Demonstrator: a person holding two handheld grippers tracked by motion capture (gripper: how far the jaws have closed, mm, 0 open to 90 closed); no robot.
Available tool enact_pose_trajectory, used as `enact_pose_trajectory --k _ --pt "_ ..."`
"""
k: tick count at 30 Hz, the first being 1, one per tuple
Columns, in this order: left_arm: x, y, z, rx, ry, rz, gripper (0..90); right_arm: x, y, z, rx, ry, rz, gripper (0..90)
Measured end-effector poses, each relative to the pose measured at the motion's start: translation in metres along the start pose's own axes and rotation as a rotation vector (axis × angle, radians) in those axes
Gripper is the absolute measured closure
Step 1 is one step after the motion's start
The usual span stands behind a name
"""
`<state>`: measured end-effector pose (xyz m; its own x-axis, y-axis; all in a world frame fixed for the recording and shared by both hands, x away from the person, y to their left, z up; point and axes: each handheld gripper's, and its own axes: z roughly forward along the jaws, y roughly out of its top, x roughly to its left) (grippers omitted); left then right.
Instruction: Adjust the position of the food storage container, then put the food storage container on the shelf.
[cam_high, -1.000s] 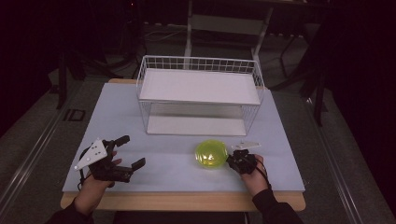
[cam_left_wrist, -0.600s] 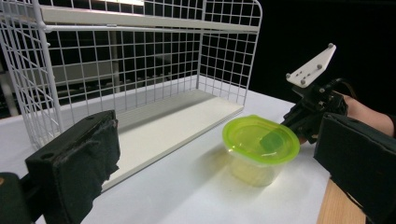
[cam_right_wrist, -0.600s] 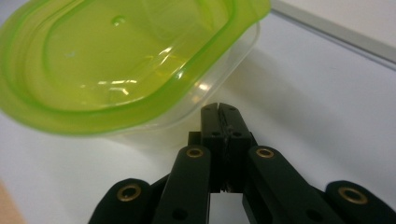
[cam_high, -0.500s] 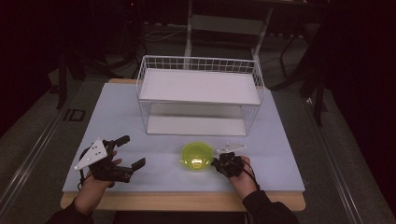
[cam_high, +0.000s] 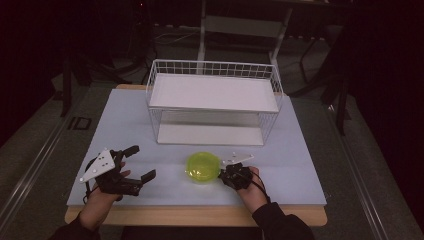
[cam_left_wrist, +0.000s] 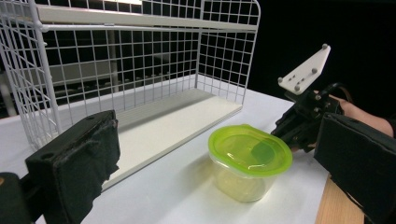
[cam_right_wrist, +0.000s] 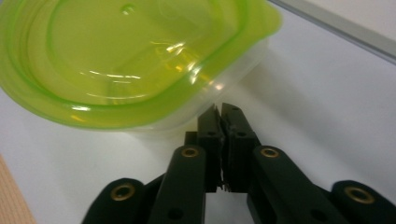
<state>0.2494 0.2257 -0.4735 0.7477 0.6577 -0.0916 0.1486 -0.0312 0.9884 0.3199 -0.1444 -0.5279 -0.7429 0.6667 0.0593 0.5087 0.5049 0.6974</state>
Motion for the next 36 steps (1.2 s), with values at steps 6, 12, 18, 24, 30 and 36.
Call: enact_pose_trajectory --k 6,12,18,24,30,36 --pt "-0.002 0.000 0.001 0.008 -0.012 0.008 0.8 -0.008 0.000 -0.018 -0.031 -0.047 0.006 82.7" --pt "-0.002 -0.001 0.002 0.018 -0.020 0.004 0.8 -0.009 0.000 -0.037 -0.062 -0.072 -0.013 80.0" --pt "-0.004 0.002 0.006 0.049 -0.071 -0.047 0.8 0.001 0.000 -0.055 -0.131 -0.085 -0.053 57.4" --pt "-0.009 0.006 0.011 0.097 -0.069 -0.089 0.8 0.009 0.004 -0.063 -0.206 -0.083 -0.055 25.2" --pt "-0.008 0.012 0.010 0.070 -0.066 -0.090 0.8 0.013 0.008 -0.069 -0.248 -0.033 -0.055 11.3" --pt "-0.008 0.017 0.014 0.090 -0.105 -0.085 0.8 0.013 0.016 -0.076 -0.280 -0.048 -0.065 14.7"
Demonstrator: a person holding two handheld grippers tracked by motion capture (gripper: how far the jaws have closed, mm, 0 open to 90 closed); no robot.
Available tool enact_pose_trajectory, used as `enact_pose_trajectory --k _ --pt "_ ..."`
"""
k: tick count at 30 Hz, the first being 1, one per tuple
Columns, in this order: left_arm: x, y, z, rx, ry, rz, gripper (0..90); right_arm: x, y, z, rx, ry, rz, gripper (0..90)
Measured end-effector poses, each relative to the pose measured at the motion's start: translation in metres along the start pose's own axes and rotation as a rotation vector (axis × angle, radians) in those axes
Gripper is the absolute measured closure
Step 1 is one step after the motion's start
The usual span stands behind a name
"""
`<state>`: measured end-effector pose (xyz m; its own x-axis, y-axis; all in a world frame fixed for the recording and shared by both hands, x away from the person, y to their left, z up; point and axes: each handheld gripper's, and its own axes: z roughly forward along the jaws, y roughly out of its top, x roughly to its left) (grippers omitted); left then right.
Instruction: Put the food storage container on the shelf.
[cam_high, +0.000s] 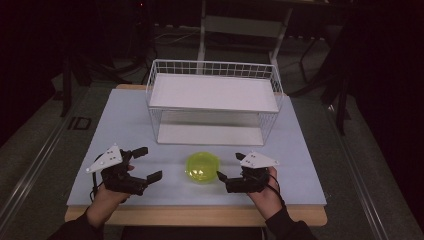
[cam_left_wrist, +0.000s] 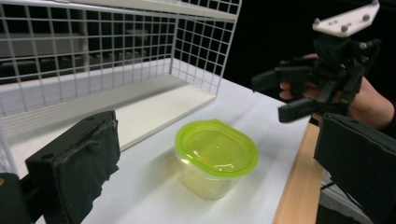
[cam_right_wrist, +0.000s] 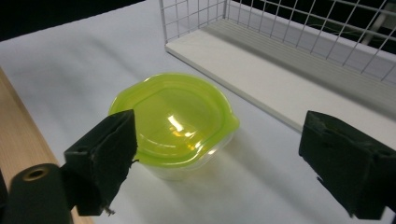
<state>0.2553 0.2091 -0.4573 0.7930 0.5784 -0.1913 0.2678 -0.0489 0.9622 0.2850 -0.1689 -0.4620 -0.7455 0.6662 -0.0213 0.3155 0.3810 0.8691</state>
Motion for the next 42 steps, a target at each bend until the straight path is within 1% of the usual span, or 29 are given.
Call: enact_pose_trajectory --k 1,3,4,6,8,10,11,12,14,15,17,18,19,20,22,23,24,25,26,27,28,29,30,31,33,37,39,40,42 --pt "-0.001 0.002 0.001 0.005 0.000 0.005 0.8 0.000 0.002 -0.001 -0.005 -0.010 -0.008 15.0" --pt "-0.002 0.005 0.004 0.015 -0.008 0.013 0.8 -0.003 0.006 -0.001 -0.018 0.013 -0.042 16.9" --pt "-0.003 0.007 0.006 0.022 -0.014 0.015 0.8 -0.003 0.008 0.000 -0.005 0.017 -0.043 19.9" --pt "-0.004 0.011 0.011 0.037 -0.013 0.030 0.9 -0.003 0.012 0.000 -0.010 0.028 -0.054 19.2" --pt "-0.005 0.014 0.016 0.053 -0.015 0.043 0.8 -0.002 0.016 0.002 0.012 0.021 -0.067 18.2" --pt "-0.007 0.019 0.021 0.064 -0.018 0.054 0.9 -0.001 0.020 0.003 0.016 0.028 -0.055 15.1" --pt "-0.006 0.021 0.024 0.068 -0.021 0.057 0.9 0.000 0.022 0.004 0.025 0.016 -0.053 13.6" --pt "-0.006 0.022 0.026 0.073 -0.019 0.056 0.9 0.001 0.024 0.005 0.031 0.003 -0.048 13.2" --pt "-0.006 0.024 0.031 0.083 -0.015 0.052 0.8 0.001 0.027 0.008 0.036 0.009 -0.028 10.5" --pt "-0.006 0.025 0.033 0.089 -0.010 0.050 1.0 0.001 0.028 0.010 0.035 -0.009 -0.022 10.5" --pt "-0.005 0.025 0.039 0.109 0.001 0.045 3.7 0.000 0.030 0.014 0.039 -0.007 -0.010 10.3" --pt "-0.004 0.025 0.042 0.118 0.008 0.045 3.9 0.000 0.030 0.016 0.043 -0.026 -0.001 10.7" --pt "-0.003 0.025 0.045 0.127 0.008 0.042 3.9 -0.002 0.031 0.018 0.056 -0.016 0.005 13.6" --pt "-0.003 0.024 0.048 0.138 0.022 0.033 5.4 -0.003 0.030 0.020 0.054 -0.022 0.010 14.6" --pt "-0.001 0.021 0.054 0.152 0.028 0.007 6.6 -0.005 0.031 0.021 0.055 -0.026 0.027 20.9" --pt "0.000 0.019 0.057 0.166 0.044 -0.006 7.6 -0.007 0.031 0.022 0.051 -0.033 0.035 23.9" --pt "0.002 0.018 0.059 0.173 0.049 -0.020 12.4 -0.008 0.031 0.023 0.051 -0.041 0.038 28.1" --pt "0.003 0.016 0.062 0.185 0.048 -0.033 14.8 -0.009 0.031 0.024 0.055 -0.040 0.042 28.8" --pt "0.003 0.014 0.065 0.208 0.068 -0.040 15.0 -0.010 0.031 0.026 0.057 -0.043 0.047 30.6" --pt "0.004 0.012 0.068 0.217 0.064 -0.053 15.1 -0.010 0.030 0.027 0.066 -0.041 0.048 34.0" --pt "0.004 0.010 0.071 0.233 0.057 -0.060 16.1 -0.011 0.030 0.029 0.075 -0.035 0.048 34.4" --pt "0.004 0.009 0.074 0.246 0.068 -0.061 18.4 -0.010 0.029 0.030 0.081 -0.039 0.048 34.8" --pt "0.004 0.007 0.076 0.250 0.061 -0.074 20.9 -0.010 0.028 0.031 0.088 -0.033 0.053 37.3" --pt "0.004 0.005 0.079 0.261 0.062 -0.088 22.0 -0.010 0.027 0.033 0.093 -0.027 0.053 37.9" --pt "0.003 0.002 0.084 0.282 0.083 -0.114 25.9 -0.008 0.025 0.035 0.098 -0.021 0.061 38.0" --pt "0.002 -0.004 0.095 0.330 0.107 -0.135 33.9 -0.007 0.019 0.040 0.115 -0.012 0.073 38.0" --pt "0.004 -0.008 0.099 0.344 0.102 -0.146 34.5 -0.006 0.015 0.041 0.123 -0.018 0.073 38.4" --pt "0.004 -0.009 0.100 0.357 0.118 -0.147 34.7 -0.006 0.013 0.042 0.128 -0.018 0.076 38.4" --pt "0.007 -0.013 0.103 0.380 0.125 -0.173 34.7 -0.007 0.011 0.044 0.139 -0.021 0.079 38.4"
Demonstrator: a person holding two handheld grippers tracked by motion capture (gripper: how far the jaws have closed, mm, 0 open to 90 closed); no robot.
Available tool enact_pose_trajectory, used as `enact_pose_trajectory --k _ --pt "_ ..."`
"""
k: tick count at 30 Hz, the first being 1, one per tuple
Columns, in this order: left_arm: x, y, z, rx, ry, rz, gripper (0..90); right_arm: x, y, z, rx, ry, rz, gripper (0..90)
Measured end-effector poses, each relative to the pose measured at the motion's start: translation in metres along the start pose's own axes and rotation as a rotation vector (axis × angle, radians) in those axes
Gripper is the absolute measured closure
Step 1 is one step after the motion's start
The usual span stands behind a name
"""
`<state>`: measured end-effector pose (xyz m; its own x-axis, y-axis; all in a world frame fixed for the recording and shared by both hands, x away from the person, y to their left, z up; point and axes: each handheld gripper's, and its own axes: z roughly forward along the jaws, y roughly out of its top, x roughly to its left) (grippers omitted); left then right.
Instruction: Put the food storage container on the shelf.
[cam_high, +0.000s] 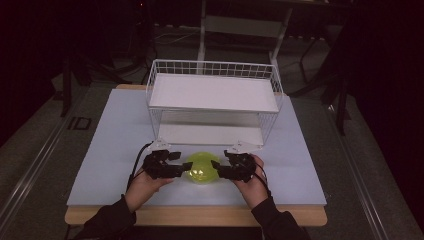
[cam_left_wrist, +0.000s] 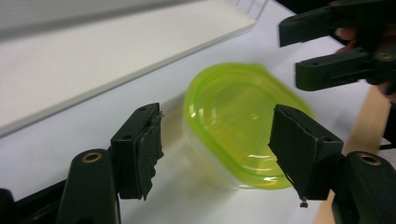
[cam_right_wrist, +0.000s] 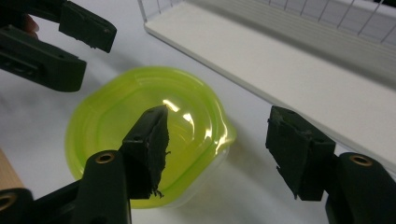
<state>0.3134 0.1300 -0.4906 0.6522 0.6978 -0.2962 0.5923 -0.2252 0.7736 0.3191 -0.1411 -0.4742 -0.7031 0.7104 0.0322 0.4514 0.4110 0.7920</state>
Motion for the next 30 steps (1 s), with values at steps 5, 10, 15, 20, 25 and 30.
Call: enact_pose_trajectory --k 5,10,15,20,25,30 --pt "0.002 -0.007 0.008 0.051 0.008 -0.030 34.7 0.000 -0.005 0.006 0.031 -0.004 0.005 38.4" --pt "0.000 -0.011 0.014 0.072 -0.020 -0.052 40.0 -0.001 -0.009 0.009 0.055 -0.007 0.014 38.4" --pt "-0.003 -0.012 0.013 0.065 -0.050 -0.066 49.4 -0.002 -0.012 0.011 0.073 0.006 0.031 43.2" --pt "-0.007 -0.013 0.011 0.082 -0.074 -0.090 55.8 0.000 -0.013 0.008 0.081 0.025 0.052 51.9" --pt "-0.011 -0.012 0.010 0.094 -0.079 -0.105 58.4 -0.001 -0.015 0.006 0.091 0.045 0.109 58.1" --pt "-0.012 -0.014 0.007 0.112 -0.084 -0.124 62.3 0.002 -0.015 0.003 0.092 0.070 0.131 64.0"
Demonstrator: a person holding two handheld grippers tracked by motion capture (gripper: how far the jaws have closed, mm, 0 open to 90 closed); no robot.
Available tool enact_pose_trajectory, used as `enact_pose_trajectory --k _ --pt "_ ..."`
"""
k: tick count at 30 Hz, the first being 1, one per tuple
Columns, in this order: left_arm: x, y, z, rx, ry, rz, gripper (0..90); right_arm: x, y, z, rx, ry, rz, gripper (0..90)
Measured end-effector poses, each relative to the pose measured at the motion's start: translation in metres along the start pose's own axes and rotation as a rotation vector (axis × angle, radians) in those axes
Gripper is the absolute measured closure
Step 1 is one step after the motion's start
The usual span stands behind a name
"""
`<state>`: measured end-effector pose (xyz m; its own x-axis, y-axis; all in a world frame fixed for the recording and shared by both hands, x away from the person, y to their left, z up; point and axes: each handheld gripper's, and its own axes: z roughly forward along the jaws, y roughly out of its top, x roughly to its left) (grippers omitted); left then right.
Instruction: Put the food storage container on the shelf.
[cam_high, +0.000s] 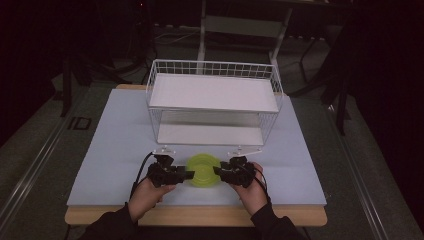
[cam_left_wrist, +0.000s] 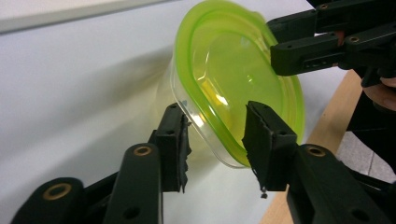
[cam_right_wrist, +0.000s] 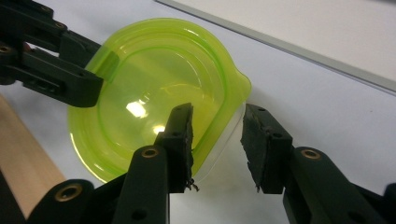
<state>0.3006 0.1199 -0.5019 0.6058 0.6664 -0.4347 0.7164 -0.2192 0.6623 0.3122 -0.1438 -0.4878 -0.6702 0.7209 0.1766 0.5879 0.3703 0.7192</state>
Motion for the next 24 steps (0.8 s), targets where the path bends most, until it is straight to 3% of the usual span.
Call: enact_pose_trajectory --k 7,12,18,19,21,24 --pt "-0.004 -0.003 -0.003 0.013 0.008 -0.012 67.6 0.001 -0.001 -0.004 -0.008 0.035 0.039 69.0" --pt "-0.006 -0.004 -0.005 0.038 0.013 -0.021 70.1 0.006 0.000 -0.007 -0.009 0.034 0.015 72.1" --pt "-0.007 -0.007 -0.007 0.046 0.025 -0.063 75.6 0.012 0.001 -0.010 -0.025 0.020 0.017 76.8" --pt "-0.008 -0.008 -0.007 0.040 0.053 -0.055 79.1 0.013 0.002 -0.011 -0.029 0.015 0.011 79.1" --pt "-0.005 -0.008 -0.006 0.051 0.051 -0.056 80.8 0.017 0.002 -0.009 -0.008 -0.007 -0.030 79.3" --pt "-0.005 -0.007 -0.007 0.048 0.049 -0.058 80.8 0.018 0.002 -0.009 -0.004 -0.012 -0.038 79.5"
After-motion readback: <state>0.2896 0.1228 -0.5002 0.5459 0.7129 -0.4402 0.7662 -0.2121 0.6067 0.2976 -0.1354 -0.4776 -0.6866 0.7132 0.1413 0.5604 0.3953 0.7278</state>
